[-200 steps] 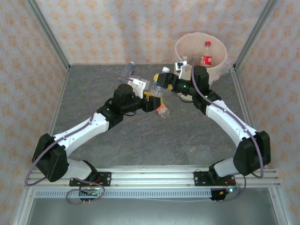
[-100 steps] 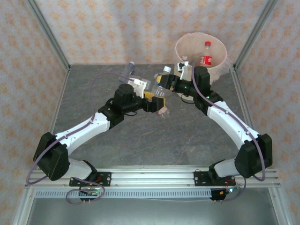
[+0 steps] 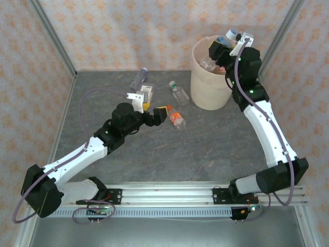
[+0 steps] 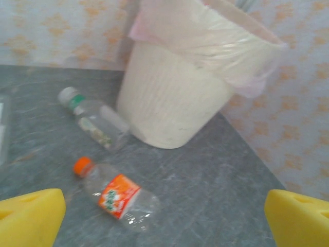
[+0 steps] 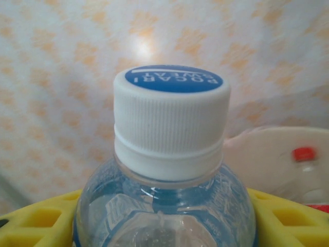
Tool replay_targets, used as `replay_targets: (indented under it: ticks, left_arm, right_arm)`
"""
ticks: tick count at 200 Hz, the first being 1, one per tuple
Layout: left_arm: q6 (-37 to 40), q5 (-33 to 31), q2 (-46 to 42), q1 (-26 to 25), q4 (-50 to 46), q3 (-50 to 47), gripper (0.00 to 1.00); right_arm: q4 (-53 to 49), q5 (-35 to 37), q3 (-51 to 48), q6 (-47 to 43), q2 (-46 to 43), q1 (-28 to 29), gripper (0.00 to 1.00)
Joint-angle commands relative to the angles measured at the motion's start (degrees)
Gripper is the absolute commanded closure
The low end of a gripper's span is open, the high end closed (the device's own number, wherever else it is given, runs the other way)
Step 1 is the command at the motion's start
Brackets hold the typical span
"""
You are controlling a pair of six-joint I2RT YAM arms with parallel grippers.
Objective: Put the plastic bottles in the bin
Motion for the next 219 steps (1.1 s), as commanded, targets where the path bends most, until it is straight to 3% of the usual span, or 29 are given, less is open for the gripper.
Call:
replay_targets:
  ticks: [1,25,66,92,108,128,168,219]
  left_arm:
    - [-0.35,-8.67,-2.55,0.14,-2.64,-2.20,0.00]
    - [-0.40,-11.41,-4.14,0.29,-3.56,-3.72,0.00]
    - [-0.75,-12.81,-4.83,0.92,-3.73,-4.79,0.00]
    - [-1.26,-13.02,-4.75,1.19,-3.65,-5.37,0.00]
    - [-1.44,-13.26,-4.87,1.32,-3.66,-5.68,0.00]
    - [-2.01,-14.16,-5.30,1.88,-4.57,-6.02,0.00]
    - [-4.70,-15.40,-6.32,4.41,-5.29,-8.01,0.00]
    - [-8.20,-17.05,-3.59,6.96,-9.43,-6.21,0.00]
  right_arm:
    - [-2.43,9.66,4.34,-4.33,5.73,-1.88,0.35]
    - [-1.41,9.99,6.57,-2.44,9.45,-3.41,0.35]
    - [0.20,3.96,12.21,5.44,18.05,-4.47,0.35]
    - [2.80,5.06,16.76,9.92,24.70,-4.46,0.31]
    - [2.77,5.58,22.05,10.29,29.84,-4.46,0.17]
    - [-5.24,6.14,29.52,11.04,33.64,-4.51,0.01]
    - [-2.51,9.61,20.72,8.38,25.26,-4.49,0.01]
    - [-6.88,3.68,13.78,2.41,14.62,-4.51,0.01]
